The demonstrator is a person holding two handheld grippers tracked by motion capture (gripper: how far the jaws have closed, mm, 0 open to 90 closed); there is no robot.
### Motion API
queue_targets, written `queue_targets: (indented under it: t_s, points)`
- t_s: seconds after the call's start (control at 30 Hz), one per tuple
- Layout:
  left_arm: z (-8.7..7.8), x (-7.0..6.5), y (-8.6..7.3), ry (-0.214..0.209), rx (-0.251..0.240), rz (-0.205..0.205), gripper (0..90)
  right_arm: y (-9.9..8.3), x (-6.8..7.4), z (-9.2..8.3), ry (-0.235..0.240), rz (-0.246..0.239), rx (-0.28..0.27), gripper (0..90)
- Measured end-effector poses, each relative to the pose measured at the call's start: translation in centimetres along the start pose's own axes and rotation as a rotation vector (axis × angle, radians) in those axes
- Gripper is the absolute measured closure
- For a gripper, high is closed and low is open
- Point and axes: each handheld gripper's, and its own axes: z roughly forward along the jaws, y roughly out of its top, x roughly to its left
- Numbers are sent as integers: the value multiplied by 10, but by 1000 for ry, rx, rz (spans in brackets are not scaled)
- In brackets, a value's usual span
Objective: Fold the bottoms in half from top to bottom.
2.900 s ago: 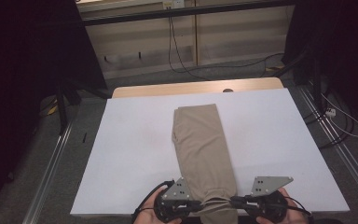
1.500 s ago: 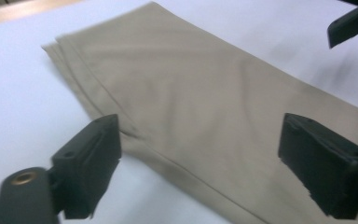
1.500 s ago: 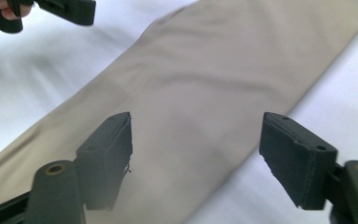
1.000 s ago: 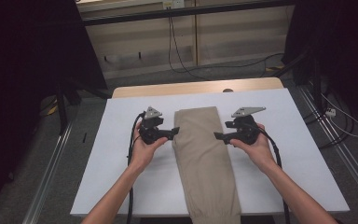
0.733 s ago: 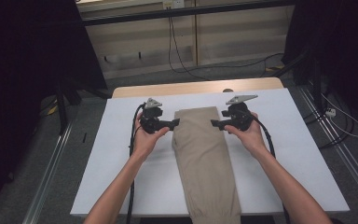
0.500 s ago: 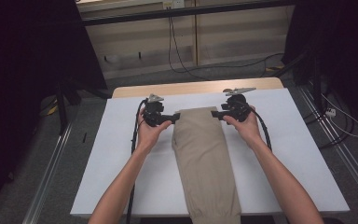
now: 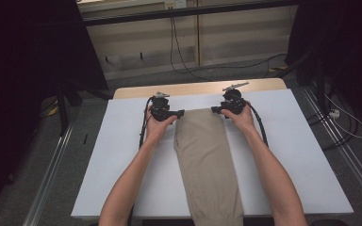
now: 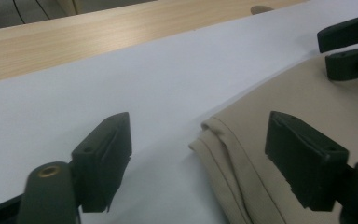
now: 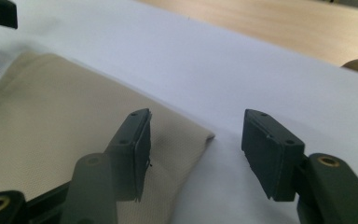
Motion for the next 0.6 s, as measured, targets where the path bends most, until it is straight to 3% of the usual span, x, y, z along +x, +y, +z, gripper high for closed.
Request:
queue_targets:
  t_s: [0.07, 0.23, 0.37, 0.47, 0.53, 0.6]
  points:
    - [4, 1, -1, 16, 18, 8, 274, 0, 1, 5, -5, -4, 7, 428]
    - [8, 3, -1, 7, 48, 4, 308, -1, 0, 8, 0, 13, -9, 426]
    - [16, -1, -2, -1, 57, 16, 322, 0, 5, 9, -37, -51, 12, 501]
    - [19, -6, -3, 6, 57, 18, 337, 0, 7, 9, -10, -64, 17, 610]
    - [19, -7, -2, 35, 65, 18, 353, -1, 8, 9, -17, -58, 13, 617]
    - [19, -7, -1, 33, 83, 35, 418, -1, 8, 9, -21, -51, 10, 635]
